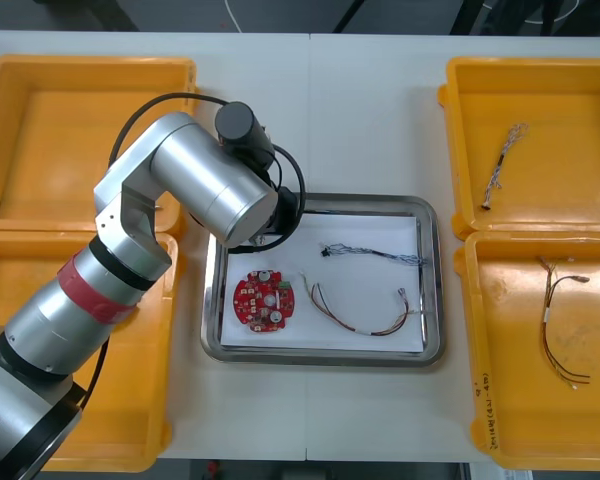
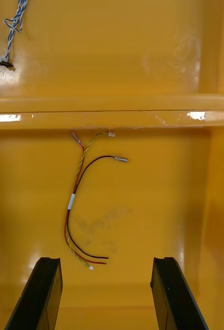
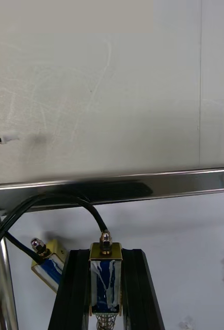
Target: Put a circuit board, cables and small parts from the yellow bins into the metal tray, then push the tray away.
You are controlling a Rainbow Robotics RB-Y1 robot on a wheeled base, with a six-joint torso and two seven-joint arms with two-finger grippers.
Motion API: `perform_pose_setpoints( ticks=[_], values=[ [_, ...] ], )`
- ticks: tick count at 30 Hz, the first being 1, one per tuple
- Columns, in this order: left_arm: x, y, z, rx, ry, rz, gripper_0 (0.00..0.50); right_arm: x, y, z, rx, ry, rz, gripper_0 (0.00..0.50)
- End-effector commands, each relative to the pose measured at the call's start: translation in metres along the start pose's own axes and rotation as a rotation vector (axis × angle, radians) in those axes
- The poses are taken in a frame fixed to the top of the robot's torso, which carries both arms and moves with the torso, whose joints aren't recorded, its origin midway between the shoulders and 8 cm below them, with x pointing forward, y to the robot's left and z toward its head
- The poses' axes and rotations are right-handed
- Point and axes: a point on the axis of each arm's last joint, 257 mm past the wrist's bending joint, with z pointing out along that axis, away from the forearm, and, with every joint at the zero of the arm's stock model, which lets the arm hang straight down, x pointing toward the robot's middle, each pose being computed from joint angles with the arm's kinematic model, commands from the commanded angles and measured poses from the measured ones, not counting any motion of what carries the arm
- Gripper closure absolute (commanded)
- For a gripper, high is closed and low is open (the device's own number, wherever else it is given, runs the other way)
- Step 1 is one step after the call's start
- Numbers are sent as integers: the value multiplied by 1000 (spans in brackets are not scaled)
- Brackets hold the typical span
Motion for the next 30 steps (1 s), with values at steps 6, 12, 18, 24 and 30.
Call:
perform_pose_setpoints(
  ticks=[6, 12, 18, 24, 30],
  values=[
    [7, -26, 1, 39, -16, -81, 173, 12, 9, 9, -16, 38, 19, 0],
    [6, -33, -1, 52, -21, -103, 0, 12, 9, 9, -16, 38, 20, 0],
    [4, -36, -4, 61, -28, -113, 0, 12, 10, 9, -17, 39, 21, 0],
    [1, -35, -13, 59, -31, -122, 0, 12, 10, 9, -18, 39, 19, 0],
    [-2, -23, -34, 36, -21, -135, 0, 12, 10, 9, -16, 37, 20, 0]
  ],
)
